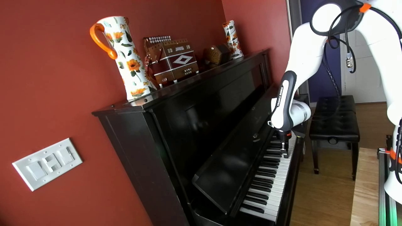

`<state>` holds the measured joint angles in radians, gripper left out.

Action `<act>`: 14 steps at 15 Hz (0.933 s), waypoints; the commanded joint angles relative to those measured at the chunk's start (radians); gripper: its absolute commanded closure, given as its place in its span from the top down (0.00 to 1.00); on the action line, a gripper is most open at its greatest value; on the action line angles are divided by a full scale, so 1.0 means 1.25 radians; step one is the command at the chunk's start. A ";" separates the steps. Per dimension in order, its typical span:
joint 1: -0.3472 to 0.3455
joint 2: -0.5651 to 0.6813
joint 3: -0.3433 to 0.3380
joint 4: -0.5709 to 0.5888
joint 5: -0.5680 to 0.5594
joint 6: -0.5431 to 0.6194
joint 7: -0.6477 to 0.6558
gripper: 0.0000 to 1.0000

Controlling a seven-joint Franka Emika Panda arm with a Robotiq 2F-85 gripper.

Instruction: Press a key on the piano

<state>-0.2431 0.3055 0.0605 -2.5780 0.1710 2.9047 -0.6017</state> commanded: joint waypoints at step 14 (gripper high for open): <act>-0.038 0.043 0.027 0.021 -0.037 0.016 0.009 0.00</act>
<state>-0.2623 0.3308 0.0776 -2.5630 0.1492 2.9055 -0.6013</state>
